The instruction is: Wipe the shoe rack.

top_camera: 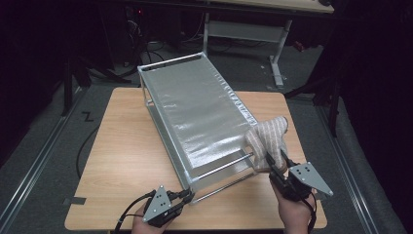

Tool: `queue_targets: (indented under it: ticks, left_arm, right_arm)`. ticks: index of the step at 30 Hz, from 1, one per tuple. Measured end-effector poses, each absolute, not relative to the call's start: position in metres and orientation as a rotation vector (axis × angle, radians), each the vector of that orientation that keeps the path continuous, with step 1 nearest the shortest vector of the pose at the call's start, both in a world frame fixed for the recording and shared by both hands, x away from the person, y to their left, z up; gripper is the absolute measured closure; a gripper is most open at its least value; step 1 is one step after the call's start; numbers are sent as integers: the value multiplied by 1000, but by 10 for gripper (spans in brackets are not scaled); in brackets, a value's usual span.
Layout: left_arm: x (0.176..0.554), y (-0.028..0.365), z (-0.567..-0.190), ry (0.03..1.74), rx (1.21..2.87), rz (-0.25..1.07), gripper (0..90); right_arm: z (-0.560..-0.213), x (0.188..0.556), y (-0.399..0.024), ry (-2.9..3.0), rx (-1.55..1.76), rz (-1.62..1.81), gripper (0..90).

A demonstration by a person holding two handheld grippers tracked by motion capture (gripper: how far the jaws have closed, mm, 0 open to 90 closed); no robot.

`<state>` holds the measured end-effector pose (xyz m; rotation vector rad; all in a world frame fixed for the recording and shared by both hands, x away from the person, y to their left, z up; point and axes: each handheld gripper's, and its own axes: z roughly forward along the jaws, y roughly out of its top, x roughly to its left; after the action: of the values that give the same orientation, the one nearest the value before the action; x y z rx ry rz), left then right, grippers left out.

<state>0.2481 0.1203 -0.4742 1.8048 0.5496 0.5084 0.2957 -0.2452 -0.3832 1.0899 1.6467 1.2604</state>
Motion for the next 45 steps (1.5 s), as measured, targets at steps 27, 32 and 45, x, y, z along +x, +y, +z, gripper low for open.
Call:
queue_targets:
  ticks: [27, 32, 45]
  left_arm:
    - [257, 108, -475, 545, 1780, 453, 805]
    - [259, 105, -475, 541, 1780, 448, 806]
    - [249, 116, -476, 578, 1774, 505, 803]
  right_arm:
    - [-392, 228, -260, 1688, 1112, 1214, 626]
    - [-415, 236, -249, 1837, 1150, 1197, 628]
    - [-414, 277, -233, 1860, 1139, 1261, 624]
